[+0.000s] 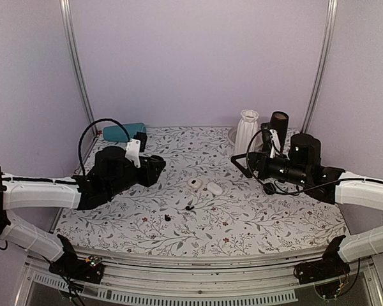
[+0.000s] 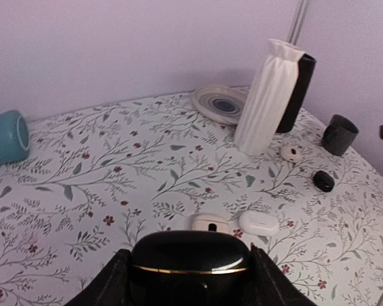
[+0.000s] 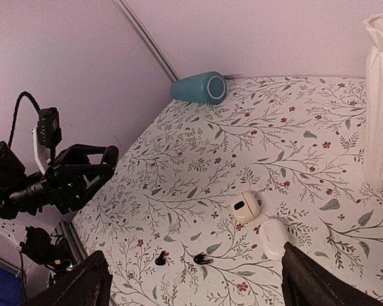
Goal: Insert the wireless bluetooth earbuds into the charging case
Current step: Pass from the left arm to the right
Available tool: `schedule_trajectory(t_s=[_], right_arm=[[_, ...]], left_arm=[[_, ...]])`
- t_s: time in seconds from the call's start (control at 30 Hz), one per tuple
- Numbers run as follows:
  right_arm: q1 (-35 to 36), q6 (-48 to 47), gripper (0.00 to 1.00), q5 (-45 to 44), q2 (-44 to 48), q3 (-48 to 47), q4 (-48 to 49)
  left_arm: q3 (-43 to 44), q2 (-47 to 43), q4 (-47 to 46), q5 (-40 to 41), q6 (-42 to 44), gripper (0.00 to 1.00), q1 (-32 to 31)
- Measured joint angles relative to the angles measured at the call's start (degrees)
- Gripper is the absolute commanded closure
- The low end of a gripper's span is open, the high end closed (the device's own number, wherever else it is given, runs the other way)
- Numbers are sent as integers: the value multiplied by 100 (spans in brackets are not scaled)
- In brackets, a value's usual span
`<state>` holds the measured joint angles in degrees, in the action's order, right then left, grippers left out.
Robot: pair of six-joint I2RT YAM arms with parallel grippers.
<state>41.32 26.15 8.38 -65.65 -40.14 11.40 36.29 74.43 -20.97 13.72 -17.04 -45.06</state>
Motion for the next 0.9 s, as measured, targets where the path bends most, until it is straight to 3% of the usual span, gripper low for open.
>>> schedule_trajectory(t_s=[0.33,0.67,0.9], right_arm=[[315,632,22,839,-874,-1331,-142],[651,1025,40,1475,-1572,-2203,-415],[861,1001,54,1626,-1790,-2444,-588]], left_arm=[[116,-269,-1119,-905,1495,84,-769],[496,-105,-1270,-874,2647,87,-1335],[723,186,-1193,-815,2944,87,-1416]])
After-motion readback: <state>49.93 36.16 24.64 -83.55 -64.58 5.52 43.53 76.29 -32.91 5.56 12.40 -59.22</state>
